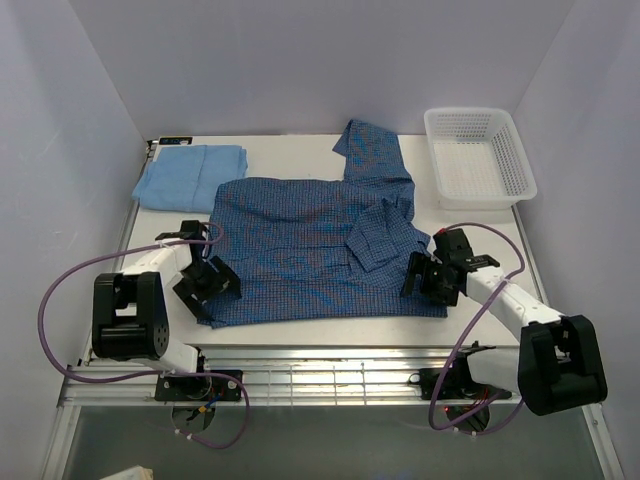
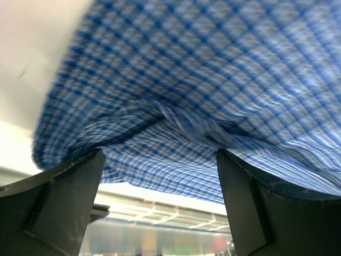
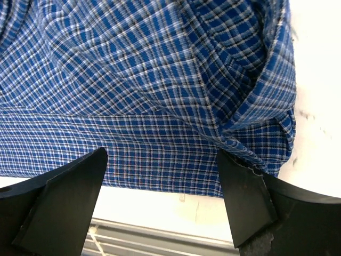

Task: Fold and stack the long sleeve shirts
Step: Fold the shirt

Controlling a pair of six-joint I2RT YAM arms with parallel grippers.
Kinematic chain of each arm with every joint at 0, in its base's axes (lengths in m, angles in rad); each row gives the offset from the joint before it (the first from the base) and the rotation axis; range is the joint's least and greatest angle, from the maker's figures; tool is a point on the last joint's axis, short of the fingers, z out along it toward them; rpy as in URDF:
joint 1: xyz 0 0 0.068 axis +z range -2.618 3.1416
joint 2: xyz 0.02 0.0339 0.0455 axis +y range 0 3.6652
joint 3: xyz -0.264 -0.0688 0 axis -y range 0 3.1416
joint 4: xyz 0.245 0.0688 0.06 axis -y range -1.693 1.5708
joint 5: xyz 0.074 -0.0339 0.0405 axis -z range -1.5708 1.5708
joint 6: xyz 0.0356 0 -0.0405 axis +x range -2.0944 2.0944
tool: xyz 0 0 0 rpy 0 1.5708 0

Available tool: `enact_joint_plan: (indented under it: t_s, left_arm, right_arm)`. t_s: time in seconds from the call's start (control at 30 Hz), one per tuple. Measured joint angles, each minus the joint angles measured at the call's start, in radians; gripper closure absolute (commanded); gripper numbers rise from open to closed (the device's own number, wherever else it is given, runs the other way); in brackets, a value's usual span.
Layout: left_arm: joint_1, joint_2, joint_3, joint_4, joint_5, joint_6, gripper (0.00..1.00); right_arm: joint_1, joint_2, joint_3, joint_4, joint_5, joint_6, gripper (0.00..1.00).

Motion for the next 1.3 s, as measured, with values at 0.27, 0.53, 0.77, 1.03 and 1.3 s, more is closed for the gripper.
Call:
enact_joint_plan:
  t_s: [0.27,0.53,0.77,1.03,1.3]
  left_arm:
    - [0.001,-0.007,0.166,-0.128,-0.082,0.007,0.02]
    - [-0.155,0.036,0.551,-0.029,-0.076,0.042,0.02]
    - [-0.529,0.367,0.92,0.097,0.012,0.111,0.02]
    - [-0.757,0.73,1.183,0.125,0.149,0.156,0.02]
    - [-0.829,0.821,1.194,0.082,0.191,0.153,0.02]
  right_arm:
    - [-0.005,-0.076,-0.007,-0.138,-0.008,0.028,0.1]
    - [-0.006,-0.172,0.258,-0.196,0.026,-0.016,0.1]
    - [-0.089,-0.159,0.331,-0.195,0.126,0.018,0.1]
    - [-0.316,-0.122,0.333,-0.202,0.131,0.006,0.1]
    - [-0.384,-0.131,0.305,-0.201,0.1,-0.045,0.1]
